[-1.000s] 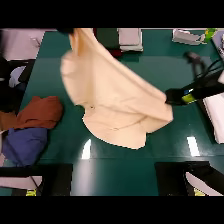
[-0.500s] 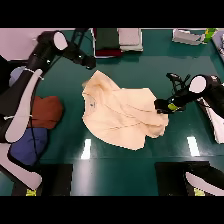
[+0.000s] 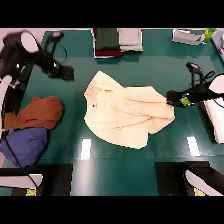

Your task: Fold the shirts.

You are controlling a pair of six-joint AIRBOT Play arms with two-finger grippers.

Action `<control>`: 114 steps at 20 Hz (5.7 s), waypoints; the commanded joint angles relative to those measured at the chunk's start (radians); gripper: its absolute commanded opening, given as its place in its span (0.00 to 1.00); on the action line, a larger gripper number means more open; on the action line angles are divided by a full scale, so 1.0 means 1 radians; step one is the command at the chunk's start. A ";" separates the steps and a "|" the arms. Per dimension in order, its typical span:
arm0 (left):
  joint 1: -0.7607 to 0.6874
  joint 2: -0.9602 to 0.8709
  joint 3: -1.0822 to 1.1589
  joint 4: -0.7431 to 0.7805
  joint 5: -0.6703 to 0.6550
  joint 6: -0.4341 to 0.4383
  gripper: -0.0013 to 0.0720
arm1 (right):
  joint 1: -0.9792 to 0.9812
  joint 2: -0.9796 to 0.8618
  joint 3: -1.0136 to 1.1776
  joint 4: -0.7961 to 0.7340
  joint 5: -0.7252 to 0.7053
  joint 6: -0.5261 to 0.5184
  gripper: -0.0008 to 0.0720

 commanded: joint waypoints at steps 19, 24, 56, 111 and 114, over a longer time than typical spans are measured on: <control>-0.333 0.139 -0.699 -0.263 0.414 -0.087 0.29 | -0.061 0.022 0.060 0.007 -0.028 -0.042 0.67; -0.203 0.148 -0.587 -0.139 0.314 -0.080 0.05 | -0.089 0.022 0.059 -0.001 0.098 -0.101 0.67; -0.031 0.222 -0.502 0.023 0.163 0.025 0.05 | -0.233 -0.127 0.299 -0.201 0.032 -0.121 0.04; -0.164 0.255 -0.752 -0.212 0.350 -0.054 0.05 | -0.056 0.064 -0.439 0.188 -0.061 0.029 0.73; -0.164 0.255 -0.752 -0.212 0.341 -0.048 0.05 | 0.024 -0.011 -0.405 0.182 -0.082 0.052 0.73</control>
